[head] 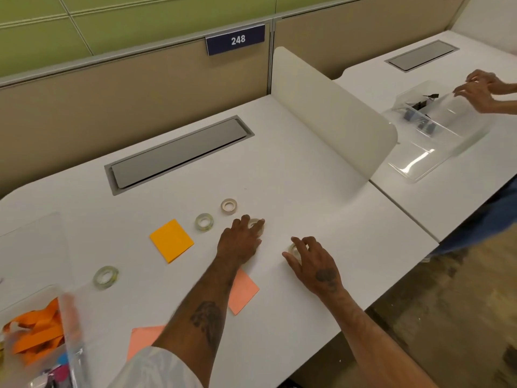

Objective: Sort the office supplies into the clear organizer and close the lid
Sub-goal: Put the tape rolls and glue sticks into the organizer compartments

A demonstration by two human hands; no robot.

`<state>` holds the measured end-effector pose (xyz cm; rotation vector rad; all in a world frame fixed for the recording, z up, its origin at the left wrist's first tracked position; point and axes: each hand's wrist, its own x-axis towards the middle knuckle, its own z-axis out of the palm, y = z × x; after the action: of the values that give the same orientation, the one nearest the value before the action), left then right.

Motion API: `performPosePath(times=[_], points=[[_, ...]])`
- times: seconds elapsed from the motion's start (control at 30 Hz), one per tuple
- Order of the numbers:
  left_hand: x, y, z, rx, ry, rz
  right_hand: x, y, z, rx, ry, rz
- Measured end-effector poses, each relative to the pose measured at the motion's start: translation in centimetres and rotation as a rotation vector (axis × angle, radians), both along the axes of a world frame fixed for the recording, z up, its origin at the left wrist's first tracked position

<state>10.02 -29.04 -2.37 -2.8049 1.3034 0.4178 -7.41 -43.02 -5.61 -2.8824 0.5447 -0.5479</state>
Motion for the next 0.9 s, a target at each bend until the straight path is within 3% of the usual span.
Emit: performPosePath(times=[0.27,0.4,0.9], points=[[-0.5,3.0,1.9,-0.154,0.092,0.086,1.5,2.3,1.2,0.083,0.027,0.148],[-0.1,6.7,3.0,-0.212,0.051,0.131,3.1,5.1,2.0,0.106,0.006,0.223],[-0.5,30.1,7.1,-0.280,-0.110,0.325,10.3,23.5,5.9,-0.016,-0.105,0.545]])
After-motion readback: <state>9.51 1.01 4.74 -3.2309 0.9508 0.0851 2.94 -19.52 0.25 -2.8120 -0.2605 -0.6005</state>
